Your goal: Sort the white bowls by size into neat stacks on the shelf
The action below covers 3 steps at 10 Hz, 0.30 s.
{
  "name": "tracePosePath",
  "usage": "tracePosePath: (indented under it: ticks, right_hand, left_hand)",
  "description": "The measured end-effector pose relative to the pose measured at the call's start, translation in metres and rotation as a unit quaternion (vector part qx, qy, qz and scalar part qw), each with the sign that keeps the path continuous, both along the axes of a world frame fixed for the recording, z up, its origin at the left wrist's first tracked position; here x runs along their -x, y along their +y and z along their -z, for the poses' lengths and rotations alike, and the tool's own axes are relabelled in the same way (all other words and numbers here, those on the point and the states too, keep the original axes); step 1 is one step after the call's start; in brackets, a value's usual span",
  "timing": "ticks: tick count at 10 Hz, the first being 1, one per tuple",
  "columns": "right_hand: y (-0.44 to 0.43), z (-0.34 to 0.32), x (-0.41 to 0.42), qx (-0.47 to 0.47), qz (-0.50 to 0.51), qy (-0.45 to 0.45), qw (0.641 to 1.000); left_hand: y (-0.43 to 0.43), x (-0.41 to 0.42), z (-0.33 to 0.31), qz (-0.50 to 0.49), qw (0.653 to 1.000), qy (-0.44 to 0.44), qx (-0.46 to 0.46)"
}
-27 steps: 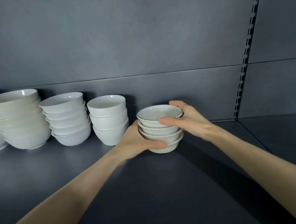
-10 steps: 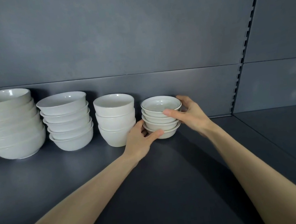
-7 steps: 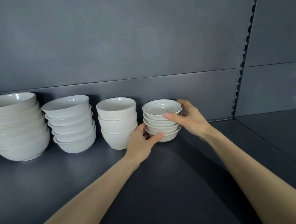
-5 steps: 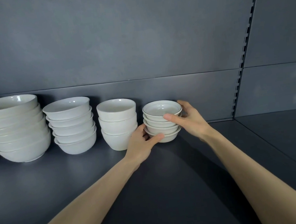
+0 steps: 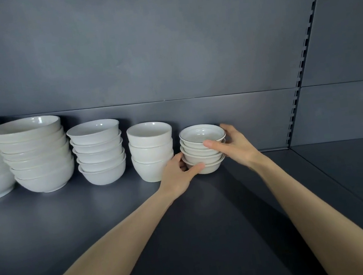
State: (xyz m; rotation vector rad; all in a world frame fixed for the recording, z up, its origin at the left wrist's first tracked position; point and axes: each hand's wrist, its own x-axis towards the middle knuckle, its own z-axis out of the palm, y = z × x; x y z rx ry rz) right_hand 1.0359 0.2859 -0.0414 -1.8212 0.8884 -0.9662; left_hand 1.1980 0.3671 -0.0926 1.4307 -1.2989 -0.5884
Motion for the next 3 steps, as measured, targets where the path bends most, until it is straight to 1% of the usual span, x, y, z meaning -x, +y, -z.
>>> tracePosePath:
  ticks: [1,2,3]
  right_hand:
    - [0.01,-0.011,0.005,0.006,-0.006,0.044,0.999]
    - [0.017,-0.019,0.01,0.031,-0.001,0.088,0.996]
    - [0.032,-0.035,0.016,0.083,0.023,0.15,0.985]
  left_hand:
    - [0.008,0.002,-0.011,-0.049,0.995,-0.081,-0.034]
    - [0.021,0.004,-0.025,-0.054,0.983,-0.162,-0.074]
    - [0.036,0.0,-0.046,-0.041,0.961,-0.249,-0.113]
